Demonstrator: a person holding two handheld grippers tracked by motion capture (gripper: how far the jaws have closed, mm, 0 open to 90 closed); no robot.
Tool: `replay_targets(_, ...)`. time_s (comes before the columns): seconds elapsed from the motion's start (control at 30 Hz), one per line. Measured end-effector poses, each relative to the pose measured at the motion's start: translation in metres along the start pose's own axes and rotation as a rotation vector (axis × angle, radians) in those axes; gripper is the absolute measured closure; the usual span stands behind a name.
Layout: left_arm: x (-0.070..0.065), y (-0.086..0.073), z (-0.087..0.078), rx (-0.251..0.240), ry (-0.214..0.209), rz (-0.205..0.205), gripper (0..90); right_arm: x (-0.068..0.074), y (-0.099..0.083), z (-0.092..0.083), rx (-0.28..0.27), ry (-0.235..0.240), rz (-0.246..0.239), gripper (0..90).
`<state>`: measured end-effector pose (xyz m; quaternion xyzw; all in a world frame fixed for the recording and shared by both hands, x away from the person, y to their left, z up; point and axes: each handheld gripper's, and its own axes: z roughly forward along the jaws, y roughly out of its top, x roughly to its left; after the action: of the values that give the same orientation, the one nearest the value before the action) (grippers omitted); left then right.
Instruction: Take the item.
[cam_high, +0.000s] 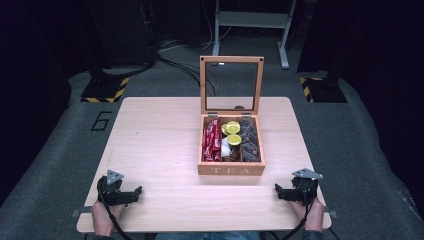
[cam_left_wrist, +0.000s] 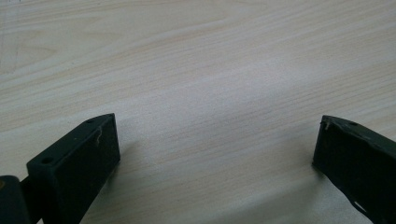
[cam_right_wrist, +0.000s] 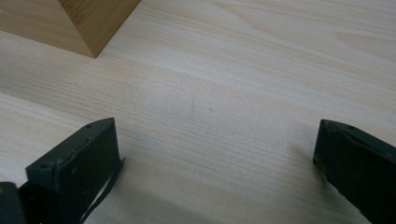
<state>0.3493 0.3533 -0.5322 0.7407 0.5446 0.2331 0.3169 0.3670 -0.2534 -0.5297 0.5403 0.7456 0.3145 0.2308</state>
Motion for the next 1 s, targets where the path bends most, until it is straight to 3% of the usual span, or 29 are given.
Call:
replay_targets(0.37,0.0001,0.0006,0.0004,0.003,-0.001,-0.001,0.1,-0.0058,0.0021,0.0028,-0.004,0.037,-0.043,0.0)
replay_targets(0.77,-0.0008,0.0024,0.0009,0.012,0.006,0.004,0.0,-0.0057,0.0027,0.0034,-0.003,0.034,-0.019,0.0)
replay_targets(1.0,-0.0054,0.0087,0.0005,-0.001,-0.039,-0.001,0.1,-0.0061,0.0029,0.0034,-0.003,0.039,-0.036,0.0)
